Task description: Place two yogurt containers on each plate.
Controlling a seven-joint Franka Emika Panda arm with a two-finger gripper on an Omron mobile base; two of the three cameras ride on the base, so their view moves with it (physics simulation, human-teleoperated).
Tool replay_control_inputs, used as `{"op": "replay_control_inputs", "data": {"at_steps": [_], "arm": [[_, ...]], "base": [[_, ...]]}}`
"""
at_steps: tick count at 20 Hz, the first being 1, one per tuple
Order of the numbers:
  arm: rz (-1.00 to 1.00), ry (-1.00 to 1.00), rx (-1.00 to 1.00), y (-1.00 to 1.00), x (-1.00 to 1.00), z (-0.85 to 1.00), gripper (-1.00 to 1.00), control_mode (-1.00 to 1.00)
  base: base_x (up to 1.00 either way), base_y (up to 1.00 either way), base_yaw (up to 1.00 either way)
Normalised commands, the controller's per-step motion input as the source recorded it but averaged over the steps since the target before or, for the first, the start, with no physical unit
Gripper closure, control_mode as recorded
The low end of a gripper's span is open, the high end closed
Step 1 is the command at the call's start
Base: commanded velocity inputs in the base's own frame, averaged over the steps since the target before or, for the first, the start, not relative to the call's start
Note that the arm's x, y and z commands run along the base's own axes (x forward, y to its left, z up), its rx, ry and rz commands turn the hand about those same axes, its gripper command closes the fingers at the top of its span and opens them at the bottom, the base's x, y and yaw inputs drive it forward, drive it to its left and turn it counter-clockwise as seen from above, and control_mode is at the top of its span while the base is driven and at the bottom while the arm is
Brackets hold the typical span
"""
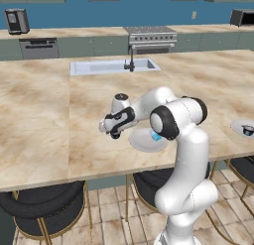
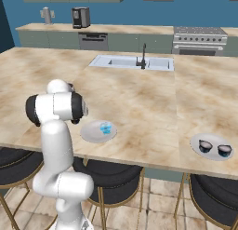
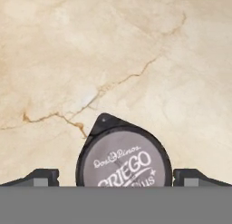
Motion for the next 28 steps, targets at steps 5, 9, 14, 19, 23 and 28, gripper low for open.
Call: {"op": "replay_control_inputs", "data": {"at_steps": [5,9,14,19,23,28], "arm": [[0.00,0.00,0.00,0.00,0.08,-0.01,-1.00,-1.00],[0.00,0.00,0.00,0.00,0.03,-0.09,-1.00,-1.00],[0.00,0.00,0.00,0.00,0.09,-0.10,-1.00,-1.00],[0.00,0.00,0.00,0.00,0.12,-0.21,-1.00,-1.00],[0.00,0.00,0.00,0.00,0.01,-0.19,-1.00,-1.00],[0.00,0.00,0.00,0.00,0.00,-0.08,1.00,-1.00]], "base": [[0.00,0.00,0.00],[0.00,0.00,0.00],[0.00,0.00,0.00],[0.00,0.00,0.00],[0.00,0.00,0.00],[0.00,0.00,0.00]]}}
